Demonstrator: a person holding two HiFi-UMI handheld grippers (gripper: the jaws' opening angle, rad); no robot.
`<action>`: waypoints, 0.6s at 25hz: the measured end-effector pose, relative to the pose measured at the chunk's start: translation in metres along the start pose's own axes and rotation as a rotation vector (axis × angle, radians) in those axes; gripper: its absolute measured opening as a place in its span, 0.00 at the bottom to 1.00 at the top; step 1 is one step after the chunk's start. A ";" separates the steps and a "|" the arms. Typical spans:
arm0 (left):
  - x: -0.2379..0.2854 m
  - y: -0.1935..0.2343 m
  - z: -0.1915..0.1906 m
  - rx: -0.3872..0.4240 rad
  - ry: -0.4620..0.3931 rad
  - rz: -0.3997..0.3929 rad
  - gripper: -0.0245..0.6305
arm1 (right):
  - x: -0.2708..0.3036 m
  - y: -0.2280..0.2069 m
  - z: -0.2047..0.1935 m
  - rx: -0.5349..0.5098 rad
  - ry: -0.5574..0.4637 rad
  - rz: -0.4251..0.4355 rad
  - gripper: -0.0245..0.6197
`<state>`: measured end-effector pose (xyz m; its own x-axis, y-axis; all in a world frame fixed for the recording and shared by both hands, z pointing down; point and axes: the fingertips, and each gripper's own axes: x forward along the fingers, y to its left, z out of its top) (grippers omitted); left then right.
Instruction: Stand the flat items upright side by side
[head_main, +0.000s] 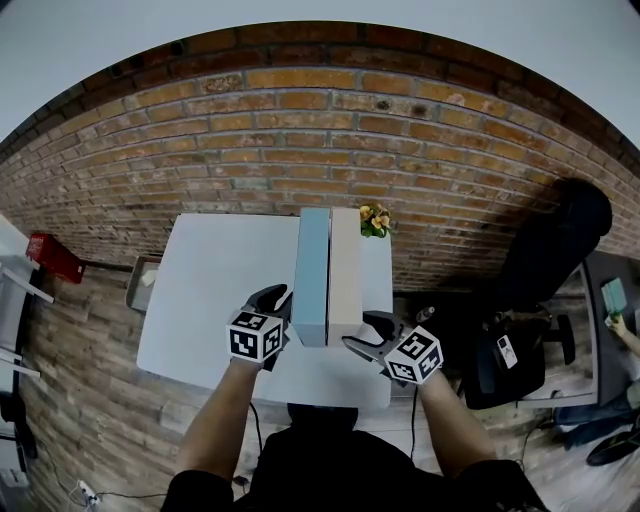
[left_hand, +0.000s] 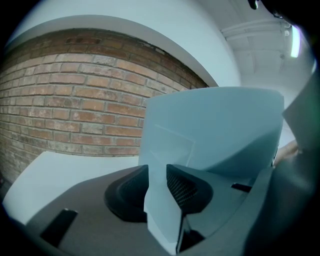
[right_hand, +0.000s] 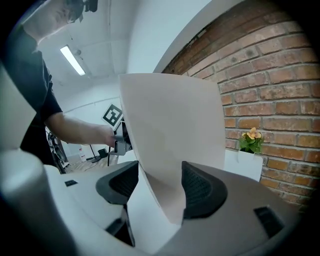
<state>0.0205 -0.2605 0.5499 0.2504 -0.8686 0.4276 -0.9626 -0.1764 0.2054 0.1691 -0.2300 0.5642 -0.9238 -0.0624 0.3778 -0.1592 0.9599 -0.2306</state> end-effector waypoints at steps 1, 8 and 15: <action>0.000 -0.001 0.000 0.002 0.002 0.000 0.21 | 0.000 -0.001 0.002 0.007 -0.007 -0.002 0.47; -0.002 0.002 0.003 -0.021 -0.005 0.033 0.21 | -0.001 0.000 0.004 0.033 -0.023 0.040 0.47; -0.015 0.003 0.002 -0.056 -0.023 0.097 0.21 | -0.010 0.005 0.005 0.029 -0.038 0.078 0.47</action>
<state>0.0139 -0.2489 0.5426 0.1535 -0.8908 0.4277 -0.9748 -0.0657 0.2132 0.1760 -0.2262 0.5553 -0.9462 0.0013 0.3235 -0.0958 0.9541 -0.2839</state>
